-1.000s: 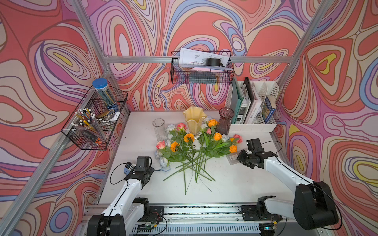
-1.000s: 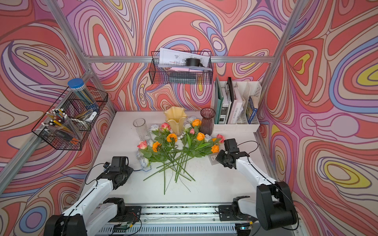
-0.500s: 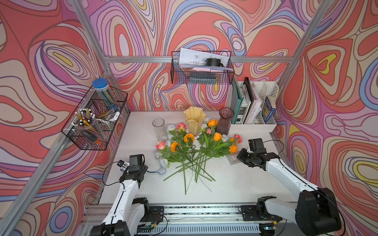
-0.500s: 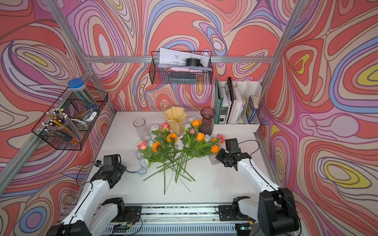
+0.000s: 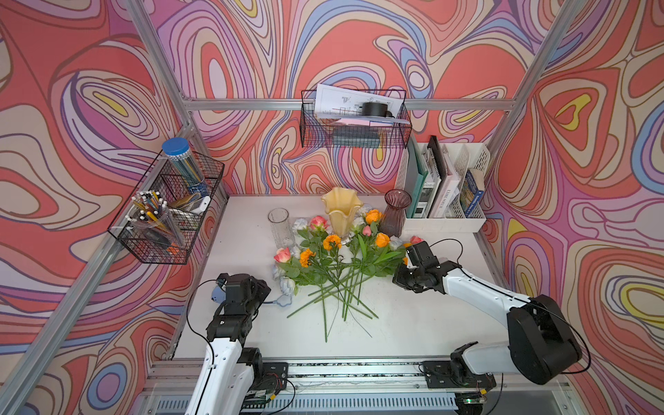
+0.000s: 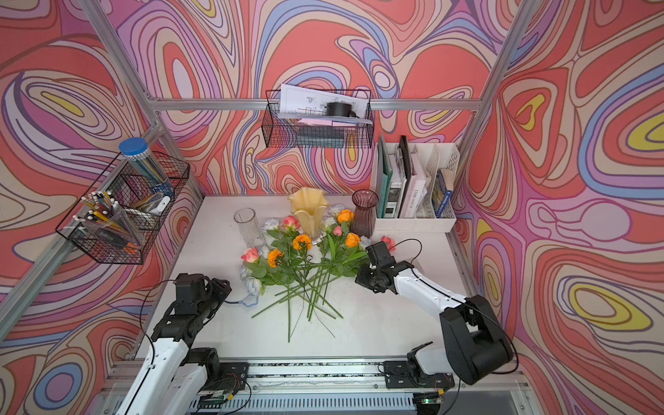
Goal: Arrange the flowers in different vases according to their colors
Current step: Move the distractor to the center of the board.
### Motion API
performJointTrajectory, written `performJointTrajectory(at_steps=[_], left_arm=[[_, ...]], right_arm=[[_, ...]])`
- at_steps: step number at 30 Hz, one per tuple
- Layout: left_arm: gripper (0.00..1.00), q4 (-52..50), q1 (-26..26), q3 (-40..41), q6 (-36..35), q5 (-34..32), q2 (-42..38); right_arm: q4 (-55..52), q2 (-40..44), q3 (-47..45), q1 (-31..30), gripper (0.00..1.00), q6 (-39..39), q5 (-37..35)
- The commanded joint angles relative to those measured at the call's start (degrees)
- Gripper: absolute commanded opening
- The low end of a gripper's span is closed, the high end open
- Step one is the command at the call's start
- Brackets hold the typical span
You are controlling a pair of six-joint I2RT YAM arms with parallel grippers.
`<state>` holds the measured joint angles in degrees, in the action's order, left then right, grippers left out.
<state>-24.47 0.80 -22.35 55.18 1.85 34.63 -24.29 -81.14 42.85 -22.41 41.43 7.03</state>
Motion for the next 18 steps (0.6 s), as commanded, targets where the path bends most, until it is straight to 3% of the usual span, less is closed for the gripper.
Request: performJointTrajectory(at_steps=[1, 5, 12, 15, 18], left_arm=[[0.53, 1.0, -2.4, -1.0, -1.5, 0.9, -1.2], [0.54, 5.0, -7.3, -1.8, -4.5, 0.6, -1.5], [0.56, 16.7, -21.9, -4.5, -15.3, 1.5, 4.4], [0.56, 20.5, -25.6, -5.9, -17.4, 3.5, 9.7], [0.57, 24.6, -29.2, -6.6, -20.4, 6.6, 15.5]], right_arm=[[-1.8, -3.2, 1.3, 0.1, 0.00, 0.2, -5.8], [-2.2, -6.4, 2.1, 1.4, 0.00, 0.2, -10.4], [-5.6, -3.2, 2.0, 9.0, 0.00, -2.4, -21.1], [-4.8, 0.1, 2.9, 9.8, 0.00, -6.3, -19.0], [-0.7, 2.7, 3.1, 7.0, 0.06, -7.5, -8.7]])
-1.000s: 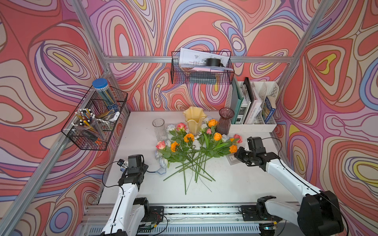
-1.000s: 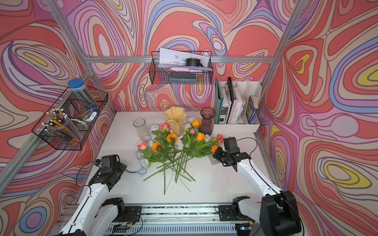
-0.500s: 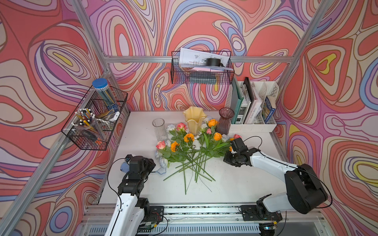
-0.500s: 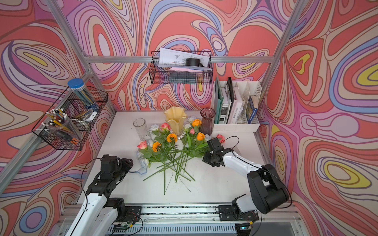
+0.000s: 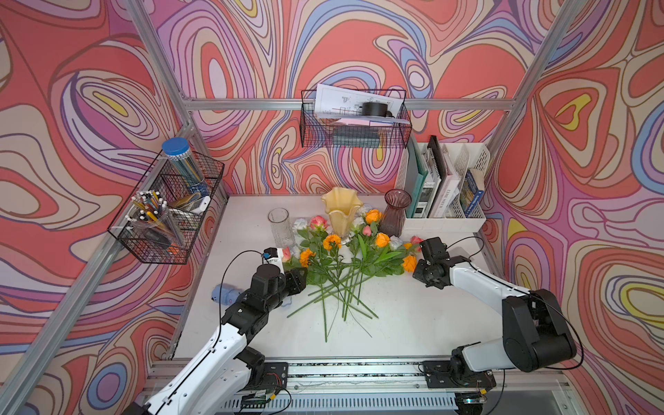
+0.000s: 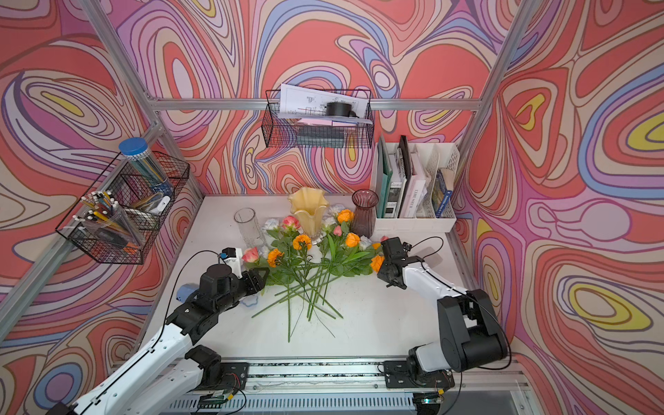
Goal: Arrange the flowers in different vases according to their colors
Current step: Move the distractor to the center of the board, then pick up the flower at the center of the board.
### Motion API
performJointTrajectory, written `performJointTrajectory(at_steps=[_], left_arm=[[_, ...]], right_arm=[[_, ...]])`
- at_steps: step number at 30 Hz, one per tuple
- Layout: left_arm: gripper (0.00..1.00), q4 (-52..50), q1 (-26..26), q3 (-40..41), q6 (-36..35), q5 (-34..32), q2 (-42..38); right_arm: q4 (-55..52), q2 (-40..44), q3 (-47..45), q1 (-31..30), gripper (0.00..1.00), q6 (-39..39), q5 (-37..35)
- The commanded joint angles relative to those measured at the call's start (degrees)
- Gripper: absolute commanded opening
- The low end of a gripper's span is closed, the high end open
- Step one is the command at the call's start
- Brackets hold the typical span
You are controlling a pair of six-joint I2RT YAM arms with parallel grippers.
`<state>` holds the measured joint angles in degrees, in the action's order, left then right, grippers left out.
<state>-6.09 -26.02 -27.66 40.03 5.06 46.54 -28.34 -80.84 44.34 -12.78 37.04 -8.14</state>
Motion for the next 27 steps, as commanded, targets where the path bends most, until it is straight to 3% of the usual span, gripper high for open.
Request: performJointTrajectory(at_steps=[1, 5, 11, 18, 27], left_arm=[[0.57, 6.7, -3.4, -3.7, -6.3, 3.7, 5.4], [0.57, 7.3, -5.5, -5.3, -8.8, 3.2, 10.3], [0.58, 8.1, -5.6, -4.0, -8.4, 3.5, 10.5], [0.58, 7.7, -5.5, -3.6, -8.3, 3.3, 10.3], [0.58, 6.7, -5.5, -2.9, -8.5, 1.7, 9.4]], right_arm=[[3.9, 2.5, 2.3, -4.9, 0.09, -3.0, 8.0], [6.6, 0.8, 6.1, -14.9, 0.20, 0.0, 13.1], [7.9, -8.4, 13.6, -20.0, 0.24, 2.6, 20.1], [9.8, -17.9, 16.3, -20.5, 0.25, 6.0, 23.7], [8.6, -20.3, 17.5, -20.7, 0.24, 6.1, 23.1]])
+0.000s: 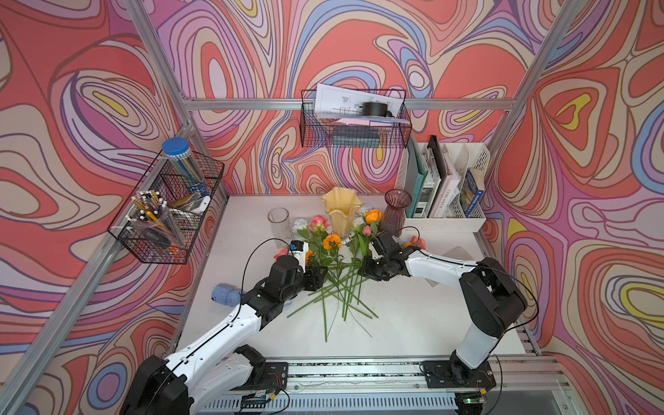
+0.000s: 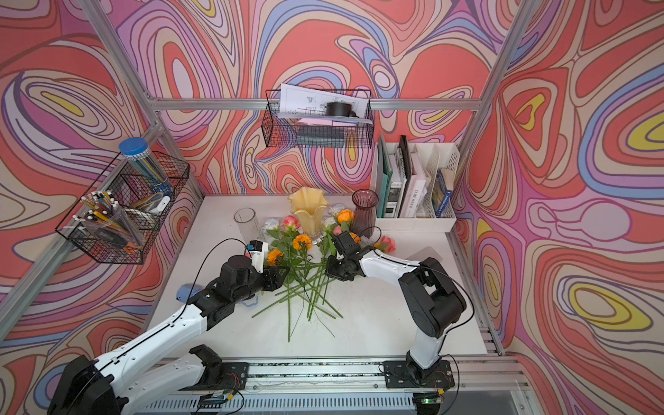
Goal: Arrange the flowers in different vases according to their colors
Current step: Pick up the flower at the center of the board, then insert the flower into the vase.
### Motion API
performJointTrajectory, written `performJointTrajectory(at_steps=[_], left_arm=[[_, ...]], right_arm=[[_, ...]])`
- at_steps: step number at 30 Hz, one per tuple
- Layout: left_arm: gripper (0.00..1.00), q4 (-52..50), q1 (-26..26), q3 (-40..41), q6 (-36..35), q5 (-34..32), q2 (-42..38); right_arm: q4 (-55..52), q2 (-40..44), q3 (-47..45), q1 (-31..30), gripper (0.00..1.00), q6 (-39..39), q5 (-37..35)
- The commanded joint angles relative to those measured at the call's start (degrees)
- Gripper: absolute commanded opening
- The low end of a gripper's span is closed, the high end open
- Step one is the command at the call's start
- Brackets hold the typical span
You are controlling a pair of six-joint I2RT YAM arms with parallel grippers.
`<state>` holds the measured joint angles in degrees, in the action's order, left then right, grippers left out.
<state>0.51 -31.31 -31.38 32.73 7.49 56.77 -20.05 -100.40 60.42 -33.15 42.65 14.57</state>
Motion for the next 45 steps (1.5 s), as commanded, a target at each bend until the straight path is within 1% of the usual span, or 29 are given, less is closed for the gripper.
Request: performJointTrajectory(at_steps=[1, 3, 5, 7, 8, 11, 14, 20, 28, 31, 33, 34, 36, 39, 40, 42, 45], left_arm=[[0.58, 0.0, -0.2, 0.8, -1.2, -1.0, -0.9], [0.58, -0.3, -0.2, 0.8, -1.2, -1.2, -1.1], [0.58, -0.5, -0.2, 1.0, -1.3, -1.7, -1.2], [0.58, -0.7, -0.3, 1.0, -1.5, -2.1, -1.4], [0.58, -0.8, -0.2, 1.1, -1.5, -2.2, -1.5], [0.58, -1.0, -0.2, 1.1, -1.6, -2.5, -1.5], [0.58, -1.1, -0.2, 1.1, -1.7, -2.8, -1.5], [0.58, -1.2, -0.2, 1.3, -1.8, -3.8, -2.1], [0.58, -1.1, -0.2, 1.3, -1.8, -4.4, -2.1], [0.58, -0.9, -0.2, 1.3, -1.8, -4.9, -2.4], [0.58, -0.9, -0.2, 1.3, -1.9, -4.8, -2.4], [0.58, -0.9, -0.2, 3.4, -2.1, -4.7, -2.4], [0.58, -0.4, -0.2, 3.7, -2.1, -4.8, -2.2], [0.58, 0.0, -0.2, 3.7, -2.5, -4.7, -1.5], [0.58, 0.2, -0.2, 3.6, -2.4, -4.6, -1.2], [0.59, 0.7, -0.2, 3.7, -2.4, -4.6, -0.7], [0.59, 1.7, -0.1, 4.0, -2.5, -4.6, -0.3]], right_arm=[[0.7, -2.6, 1.5, -0.4, 0.24, 0.5, 0.3], [1.3, -3.6, 1.4, -0.5, 0.23, 0.7, 0.4], [1.2, -4.4, 1.6, -0.6, 0.17, 0.7, 0.3], [0.9, -4.6, 1.5, -0.5, 0.13, 0.5, -0.2], [0.7, -4.3, 1.3, -0.5, 0.10, 0.5, -0.6], [0.4, -3.4, 0.8, -0.5, 0.08, 0.3, -1.3], [0.2, -2.1, 0.1, -0.7, 0.00, 0.3, -1.6], [-3.2, 4.8, -0.6, -0.9, 0.00, -0.6, -4.7], [-5.0, 12.6, -2.1, -0.9, 0.00, -2.0, -5.2], [-5.7, 16.8, -1.9, -0.9, 0.00, -3.6, -6.7], [-6.7, 19.8, -0.8, -0.9, 0.00, -5.4, -8.8], [-7.5, 21.2, 0.6, -0.9, 0.00, -7.2, -10.1], [-8.9, 22.8, 3.7, -0.9, 0.00, -11.0, -12.3], [-9.6, 21.9, 10.7, -0.9, 0.00, -17.5, -14.9], [-9.3, 21.1, 13.2, -0.9, 0.00, -19.4, -17.2], [-6.4, 19.8, 16.7, -0.8, 0.00, -24.0, -21.2], [0.1, 18.0, 21.1, -0.8, 0.00, -31.0, -29.3]])
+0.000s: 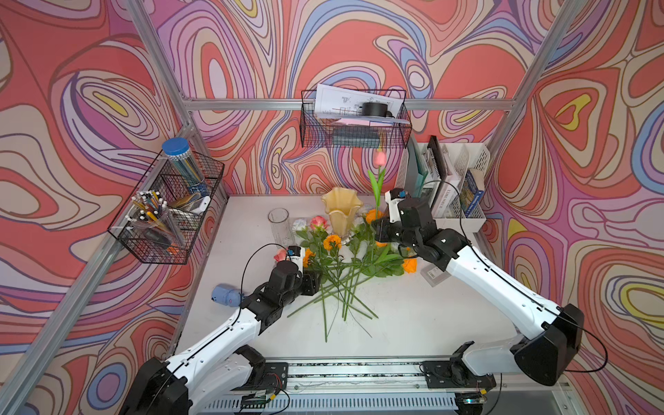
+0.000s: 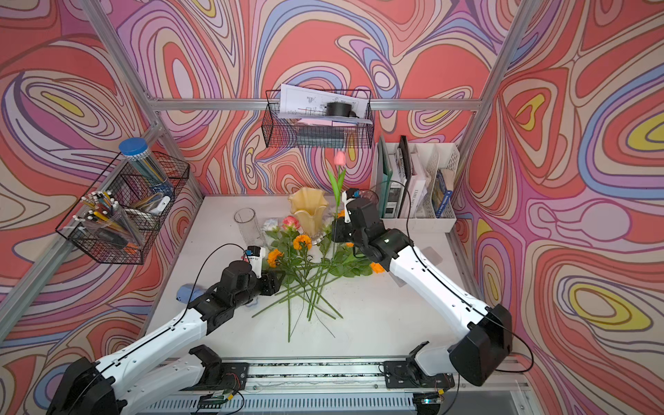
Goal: Arrange the flowers in different vases according to their colors
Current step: Insert the flower into the vase.
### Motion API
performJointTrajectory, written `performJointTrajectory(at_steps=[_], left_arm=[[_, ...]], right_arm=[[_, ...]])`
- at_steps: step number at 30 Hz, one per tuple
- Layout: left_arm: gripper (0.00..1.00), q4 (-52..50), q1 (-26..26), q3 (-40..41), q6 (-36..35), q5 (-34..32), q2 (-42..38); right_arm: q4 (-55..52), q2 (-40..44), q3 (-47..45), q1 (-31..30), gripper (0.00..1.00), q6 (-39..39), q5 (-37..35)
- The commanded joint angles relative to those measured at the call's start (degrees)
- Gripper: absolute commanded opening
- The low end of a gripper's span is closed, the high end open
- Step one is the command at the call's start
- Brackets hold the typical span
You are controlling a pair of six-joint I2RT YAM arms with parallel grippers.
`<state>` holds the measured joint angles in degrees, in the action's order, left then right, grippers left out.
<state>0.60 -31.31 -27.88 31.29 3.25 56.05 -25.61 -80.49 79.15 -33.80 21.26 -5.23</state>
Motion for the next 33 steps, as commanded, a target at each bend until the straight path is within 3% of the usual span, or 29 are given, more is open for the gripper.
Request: performJointTrajectory(at_steps=[1, 7, 12, 21, 26, 33], left_arm=[[0.59, 1.8, -0.2, 0.5, -1.1, -0.3, 0.5], [0.59, 1.7, -0.1, 0.2, -1.5, -0.1, 1.0], [0.59, 1.8, -0.2, 0.4, -1.6, -0.2, 1.6], [0.59, 2.0, 0.0, 0.5, -2.2, -0.2, 2.9], [0.59, 2.5, 0.1, 0.4, -2.2, 0.7, 3.7], [0.59, 3.6, 0.2, 0.5, -1.8, 1.0, 3.8]], right_arm=[[9.0, -2.1, 2.9, -0.1, 0.00, -12.1, -10.9], [25.3, -5.3, 5.5, 1.2, 0.00, -23.3, -21.1], [28.9, -9.9, 7.9, 8.3, 0.00, -20.3, -18.9], [33.8, -19.2, 10.2, 15.3, 0.00, -17.2, -16.5], [34.3, -24.3, 11.8, 15.8, 0.00, -16.4, -15.3], [36.9, -23.9, 3.6, 15.7, 0.00, -14.2, -12.9]])
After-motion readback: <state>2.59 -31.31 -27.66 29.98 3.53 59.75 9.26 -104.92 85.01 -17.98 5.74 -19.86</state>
